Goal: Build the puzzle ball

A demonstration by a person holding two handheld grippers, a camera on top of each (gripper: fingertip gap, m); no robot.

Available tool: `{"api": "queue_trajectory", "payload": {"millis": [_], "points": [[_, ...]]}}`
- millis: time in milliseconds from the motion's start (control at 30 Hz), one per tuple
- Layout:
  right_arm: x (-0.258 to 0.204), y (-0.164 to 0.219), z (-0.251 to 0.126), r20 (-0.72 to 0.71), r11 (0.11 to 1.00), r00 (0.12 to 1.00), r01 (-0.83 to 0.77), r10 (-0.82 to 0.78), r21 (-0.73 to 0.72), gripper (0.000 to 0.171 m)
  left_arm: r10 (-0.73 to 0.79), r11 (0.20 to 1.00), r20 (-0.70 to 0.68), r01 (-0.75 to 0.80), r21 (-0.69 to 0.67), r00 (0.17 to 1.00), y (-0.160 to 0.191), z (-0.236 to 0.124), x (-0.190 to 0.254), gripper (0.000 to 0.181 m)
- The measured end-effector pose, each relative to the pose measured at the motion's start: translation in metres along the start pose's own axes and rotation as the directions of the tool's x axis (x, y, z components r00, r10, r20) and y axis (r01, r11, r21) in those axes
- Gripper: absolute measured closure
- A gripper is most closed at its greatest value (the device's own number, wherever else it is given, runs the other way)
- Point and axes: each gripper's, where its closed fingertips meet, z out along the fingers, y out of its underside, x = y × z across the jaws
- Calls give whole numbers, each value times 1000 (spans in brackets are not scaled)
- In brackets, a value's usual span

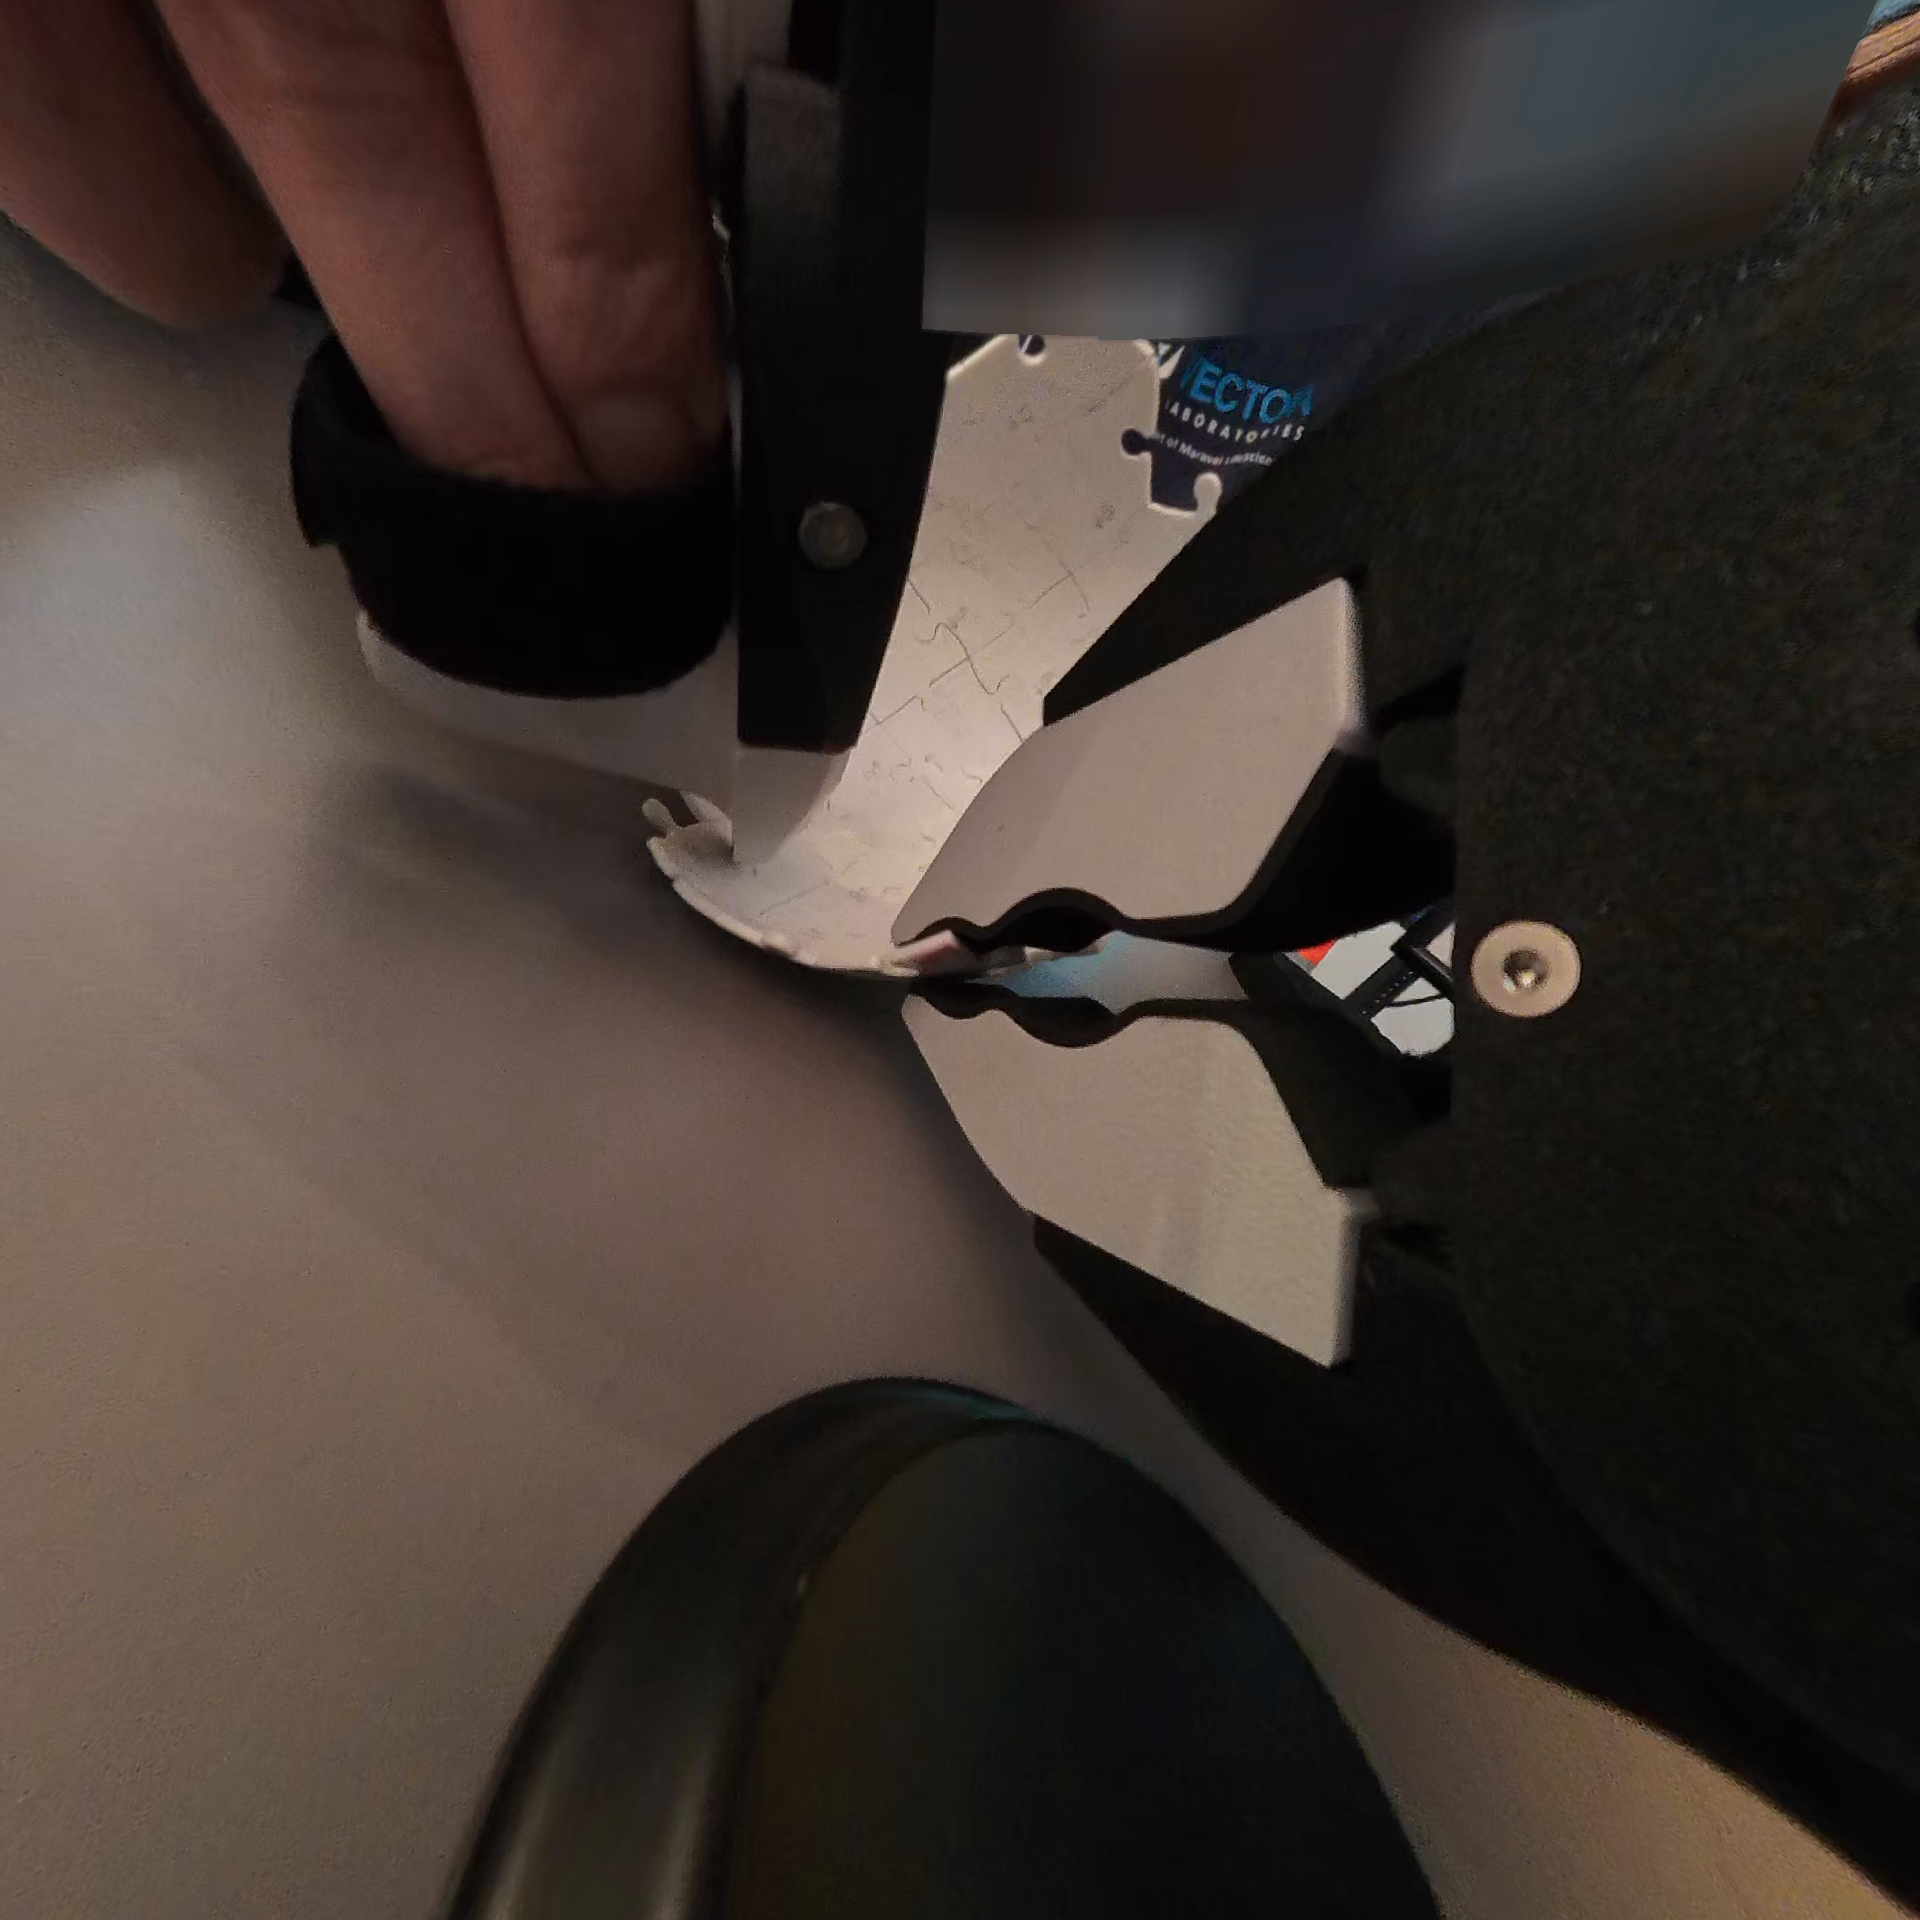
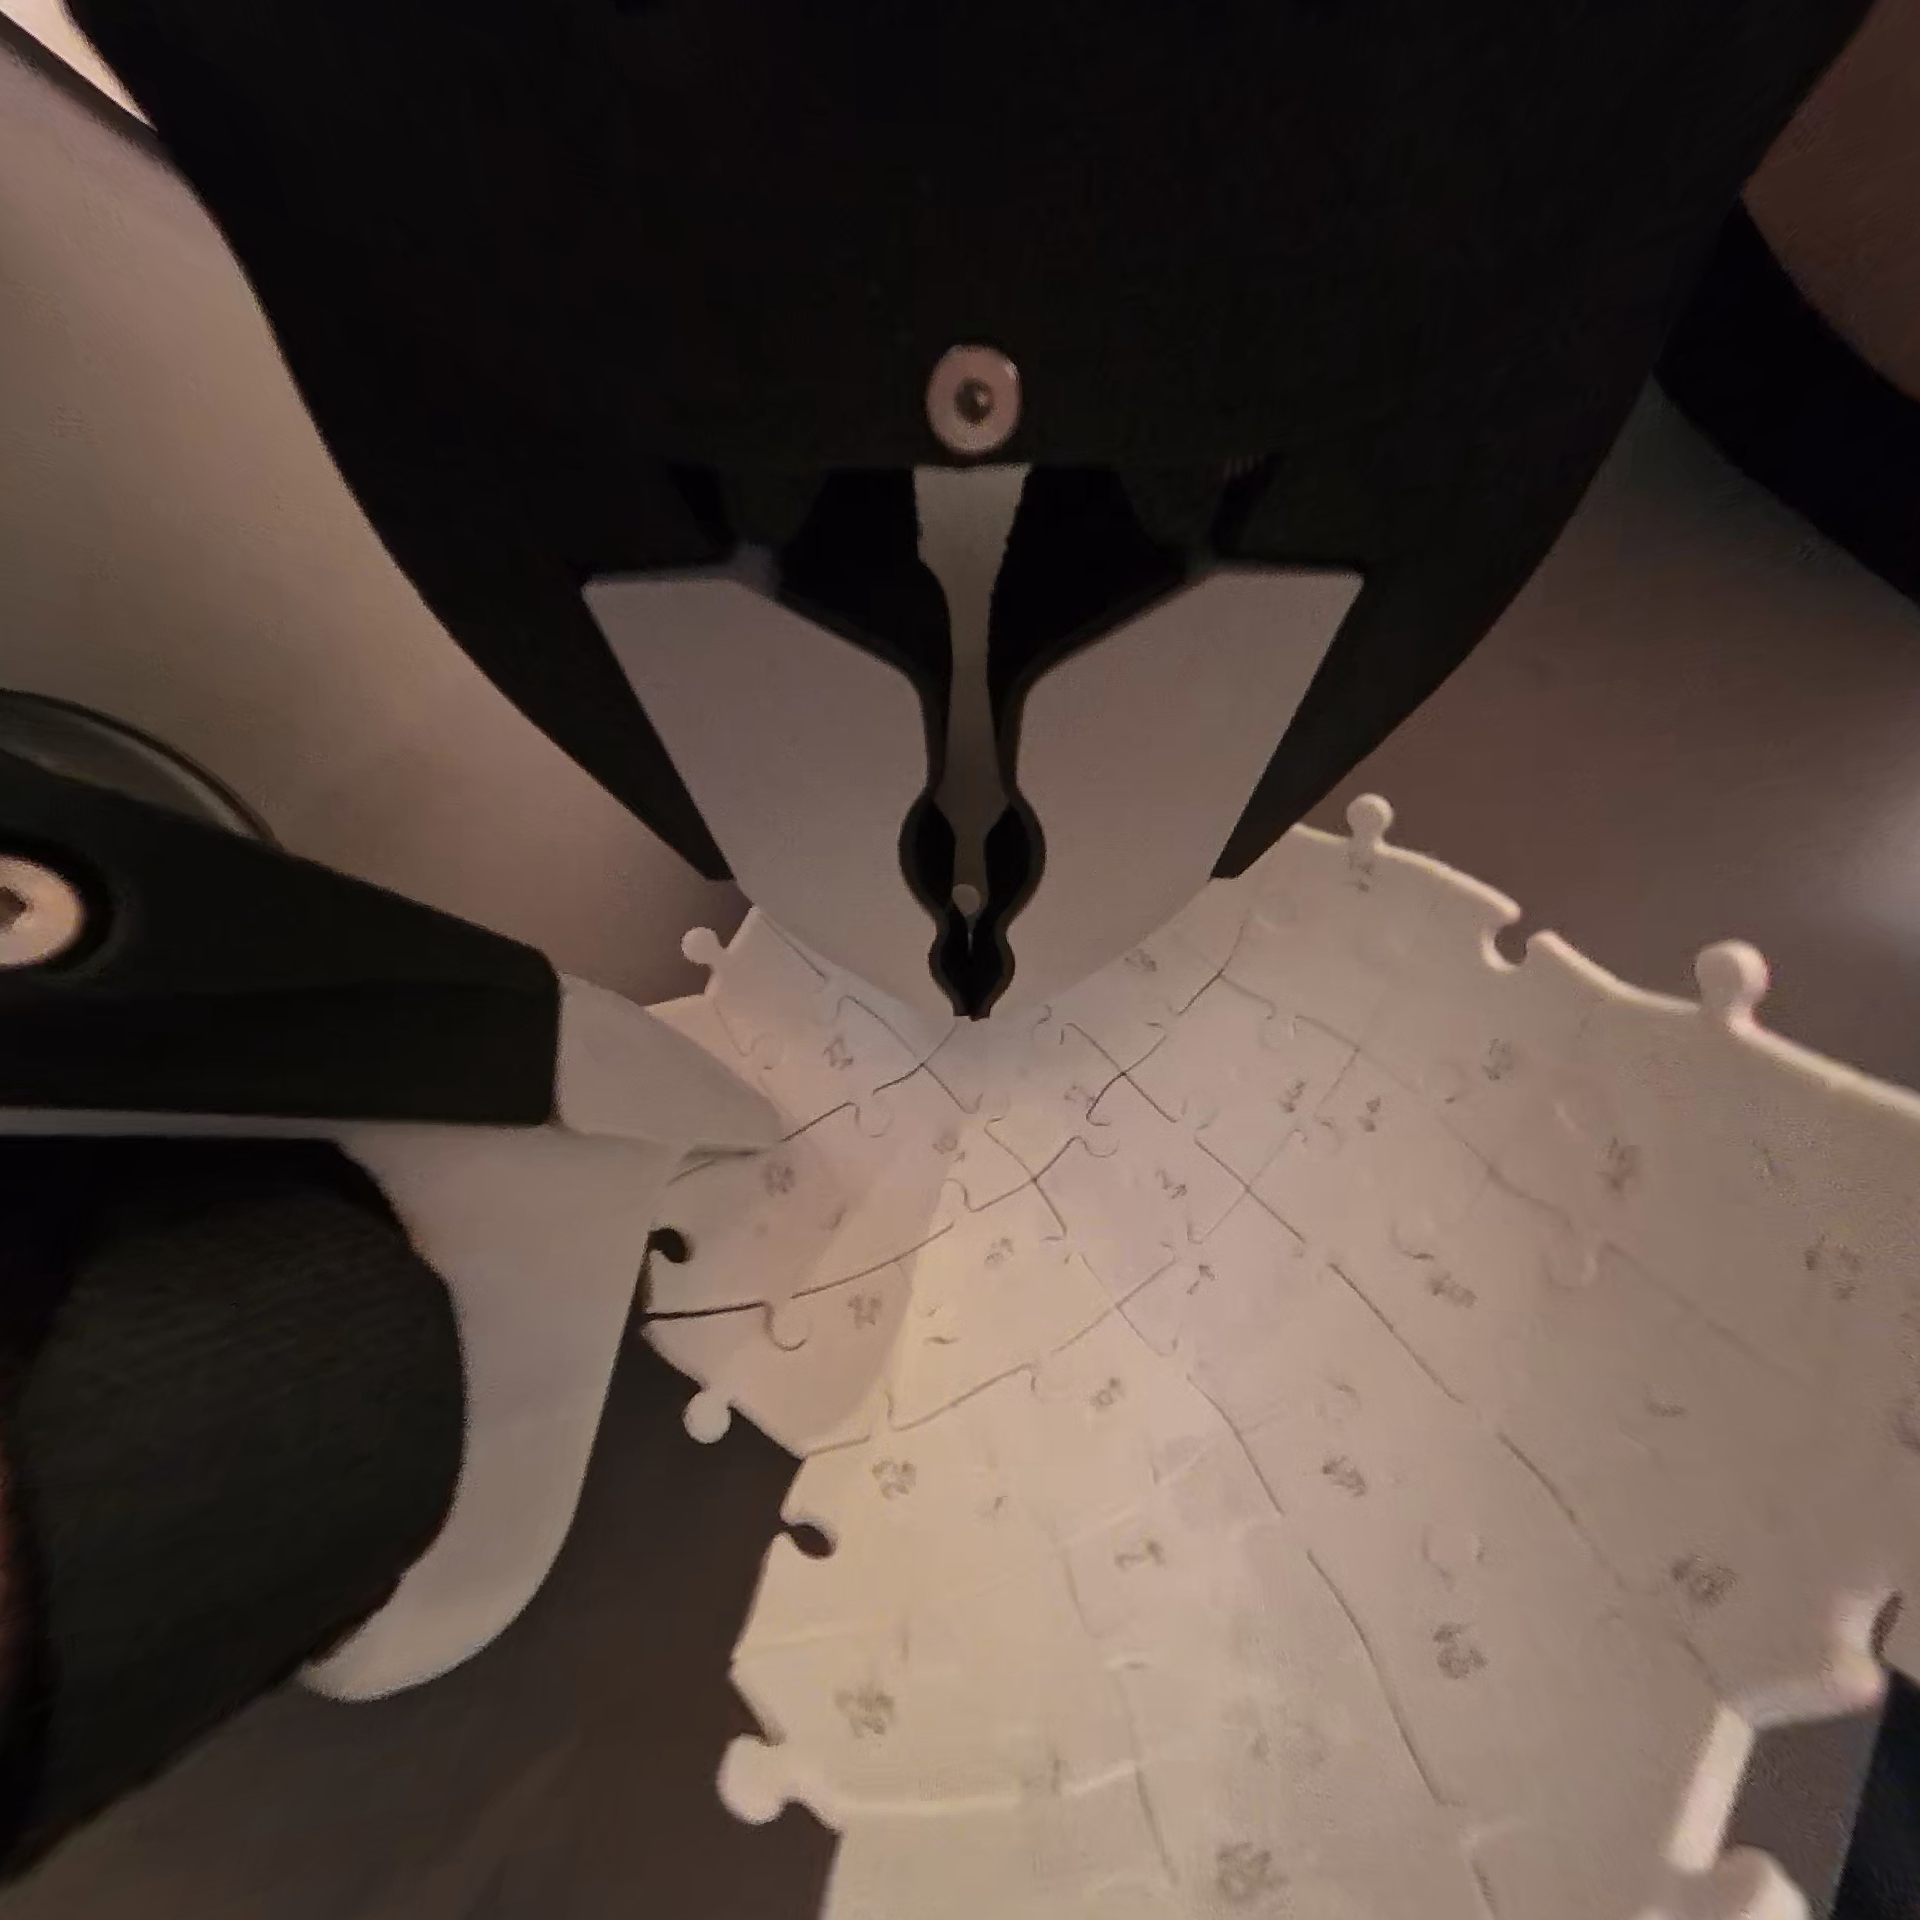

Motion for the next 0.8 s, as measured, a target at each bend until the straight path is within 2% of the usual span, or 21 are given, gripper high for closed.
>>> {"api": "queue_trajectory", "payload": {"millis": [133,233,333,467,533,567,800], "points": [[2,-2,-5,-13,1000,1000,-6,6,17,170,4,1000,18,-4,7,1000,-1,0,-1,179],[8,-19,-29,-29,983,998,-47,53,179,170,13,999,24,-14,30,1000,-1,-2,-1,179],[29,-25,-55,-75,930,979,-152,187,336,170,24,997,38,-27,78,999,-1,-5,-1,178],[47,-21,-56,-33,862,952,-261,304,436,170,77,981,100,-93,172,992,-3,-10,0,177],[49,-22,-52,16,837,943,-302,332,455,166,107,966,130,-134,222,986,-4,-14,3,175],[52,-21,-51,18,829,936,-319,350,458,137,121,958,150,-155,241,981,-4,-15,3,175],[49,-23,-38,-7,869,946,-296,325,397,137,163,902,236,-241,357,958,-2,-21,5,173]]}}
